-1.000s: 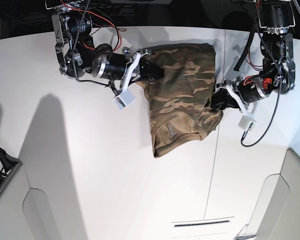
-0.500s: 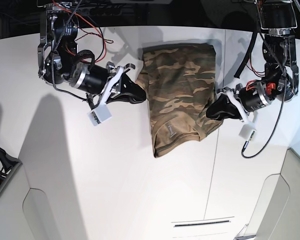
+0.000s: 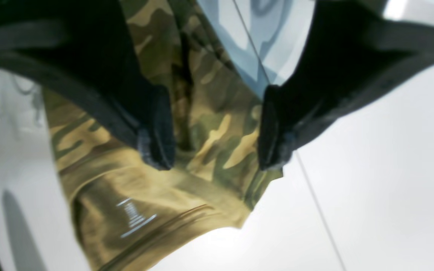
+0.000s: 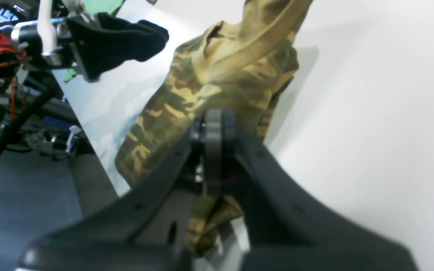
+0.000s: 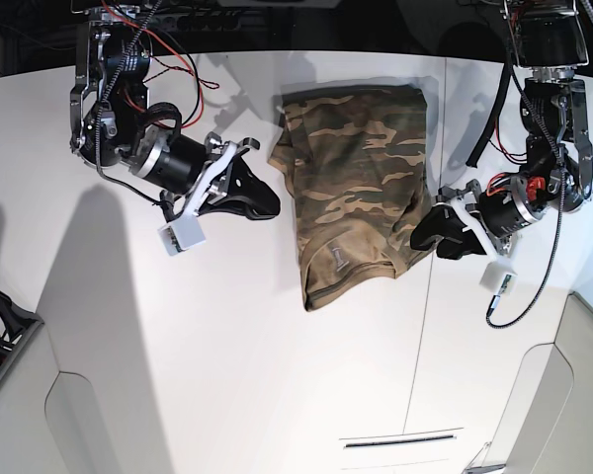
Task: Fold the T-shirt properly
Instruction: 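Press and smooth the bundle's edge with the left gripper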
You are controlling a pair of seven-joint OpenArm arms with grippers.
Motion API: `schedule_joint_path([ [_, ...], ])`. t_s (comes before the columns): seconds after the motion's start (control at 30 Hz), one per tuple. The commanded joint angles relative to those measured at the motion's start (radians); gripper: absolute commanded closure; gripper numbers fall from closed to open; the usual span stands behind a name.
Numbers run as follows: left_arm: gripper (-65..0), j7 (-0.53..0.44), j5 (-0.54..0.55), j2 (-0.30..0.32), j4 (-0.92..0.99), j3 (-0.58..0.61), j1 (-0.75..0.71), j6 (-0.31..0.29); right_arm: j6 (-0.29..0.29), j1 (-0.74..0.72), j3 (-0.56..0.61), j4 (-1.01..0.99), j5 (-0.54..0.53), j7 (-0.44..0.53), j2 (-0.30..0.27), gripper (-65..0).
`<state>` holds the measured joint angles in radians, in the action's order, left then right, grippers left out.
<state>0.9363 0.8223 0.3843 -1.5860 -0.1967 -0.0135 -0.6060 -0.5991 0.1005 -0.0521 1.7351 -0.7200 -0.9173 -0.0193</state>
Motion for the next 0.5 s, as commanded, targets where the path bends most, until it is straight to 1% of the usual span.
schedule_joint_path([
  [0.0,-38.9,-0.031,-0.016,0.012,-0.015,-0.006,0.016,0.002,-0.006,-0.011,0.0,0.019,-0.02,0.019,0.0,0.0],
  [0.07,-38.9,-0.061,-0.081,0.012,-0.013,-0.006,0.016,0.039,-0.007,-0.011,0.0,0.019,-0.02,0.01,0.0,0.0],
  [0.13,-38.9,-0.073,-0.101,0.012,0.0,-0.006,0.016,0.061,-0.007,-0.011,0.0,0.019,-0.02,-0.002,0.0,0.0],
  [0.17,-38.9,-0.072,-0.097,0.012,0.01,-0.006,0.016,0.061,-0.007,-0.011,0.0,0.019,-0.02,-0.003,0.0,0.0],
  [0.3,-38.9,-0.061,-0.02,0.011,0.042,-0.006,0.015,0.059,-0.007,-0.011,0.0,0.019,-0.021,-0.003,0.001,0.0],
  [0.43,-38.3,-0.058,-0.012,0.006,0.044,-0.005,0.009,0.056,-0.006,-0.011,0.0,0.019,-0.02,-0.003,0.003,0.0],
  [0.47,-36.6,-0.056,-0.011,0.005,0.044,-0.003,0.007,0.056,-0.006,-0.011,0.0,0.019,-0.021,-0.003,0.003,0.0],
])
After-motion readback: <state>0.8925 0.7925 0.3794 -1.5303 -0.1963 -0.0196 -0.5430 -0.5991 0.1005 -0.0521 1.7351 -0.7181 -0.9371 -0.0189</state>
